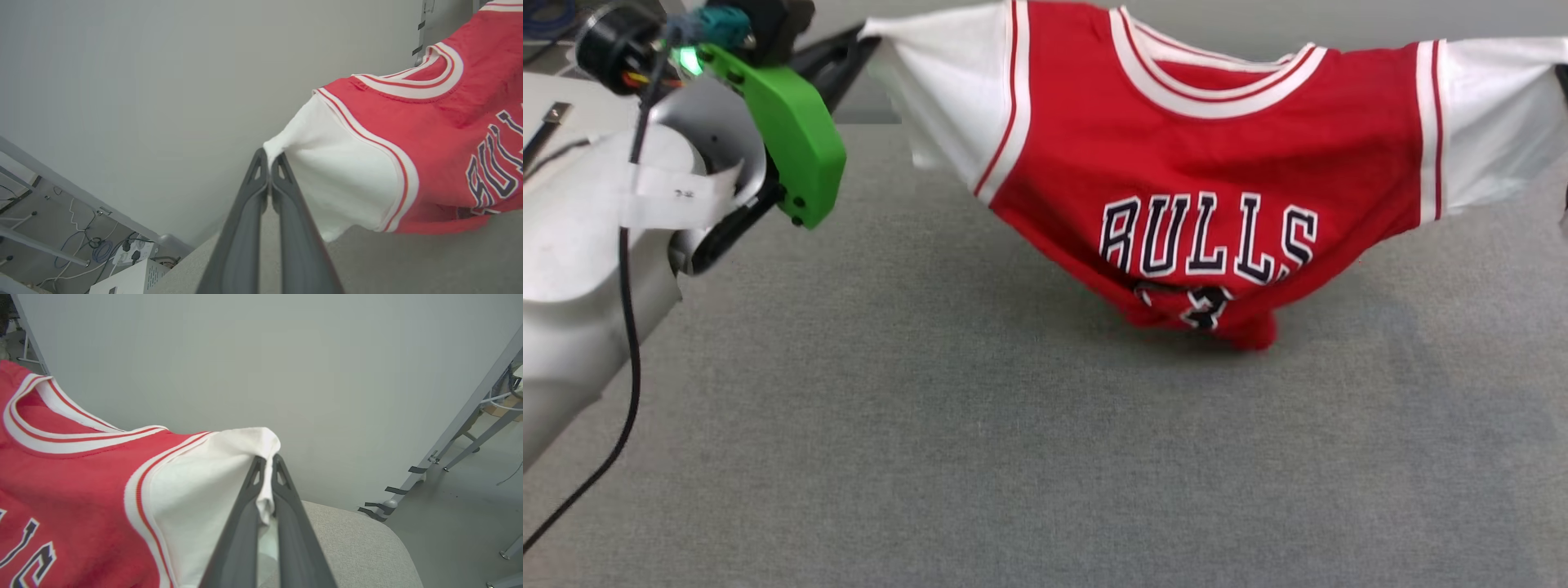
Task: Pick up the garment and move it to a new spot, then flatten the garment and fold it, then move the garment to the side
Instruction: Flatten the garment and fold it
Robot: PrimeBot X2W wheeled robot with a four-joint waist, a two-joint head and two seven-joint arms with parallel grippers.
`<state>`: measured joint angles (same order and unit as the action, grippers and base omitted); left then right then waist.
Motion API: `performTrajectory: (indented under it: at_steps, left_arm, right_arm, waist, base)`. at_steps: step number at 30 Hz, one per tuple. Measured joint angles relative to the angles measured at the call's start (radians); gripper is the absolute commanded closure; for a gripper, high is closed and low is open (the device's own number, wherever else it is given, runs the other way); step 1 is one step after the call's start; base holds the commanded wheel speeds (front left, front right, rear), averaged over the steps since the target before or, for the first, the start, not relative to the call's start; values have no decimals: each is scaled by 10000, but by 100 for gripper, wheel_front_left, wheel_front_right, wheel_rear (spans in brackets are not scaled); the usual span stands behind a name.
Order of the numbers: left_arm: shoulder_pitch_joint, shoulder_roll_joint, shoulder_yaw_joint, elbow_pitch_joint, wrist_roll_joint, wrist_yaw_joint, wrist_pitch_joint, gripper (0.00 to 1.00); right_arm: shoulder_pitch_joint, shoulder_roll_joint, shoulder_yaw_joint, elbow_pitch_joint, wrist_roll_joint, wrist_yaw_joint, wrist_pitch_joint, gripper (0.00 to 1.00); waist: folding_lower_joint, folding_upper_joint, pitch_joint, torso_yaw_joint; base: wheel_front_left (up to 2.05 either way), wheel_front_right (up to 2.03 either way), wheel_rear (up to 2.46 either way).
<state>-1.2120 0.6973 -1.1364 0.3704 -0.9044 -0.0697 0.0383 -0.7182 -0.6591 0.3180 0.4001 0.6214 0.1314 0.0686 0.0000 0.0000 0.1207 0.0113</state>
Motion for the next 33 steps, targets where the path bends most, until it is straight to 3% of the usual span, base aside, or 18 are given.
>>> performTrajectory:
  at_steps: [12,21,33]
  left_arm:
    - [-1151,529,828,-1438,474,930,-431,100]
    - [-1867,780,1294,-1850,497,1091,-468,100]
    - [-3397,-36,1724,-343,642,968,-876,100]
  right_arm:
    - [-1074,-297,-838,-943,-203,0,658,100]
    - [-2389,-226,-729,-1154,-397,0,1202,100]
    - [-4870,59,-495,-366,-823,0,1484,100]
  waist:
    - [0,0,-695,143]
    - [0,0,-504,24]
    - [0,0,873,29]
  base:
    - [0,0,0]
    - [0,0,0]
    - [0,0,0]
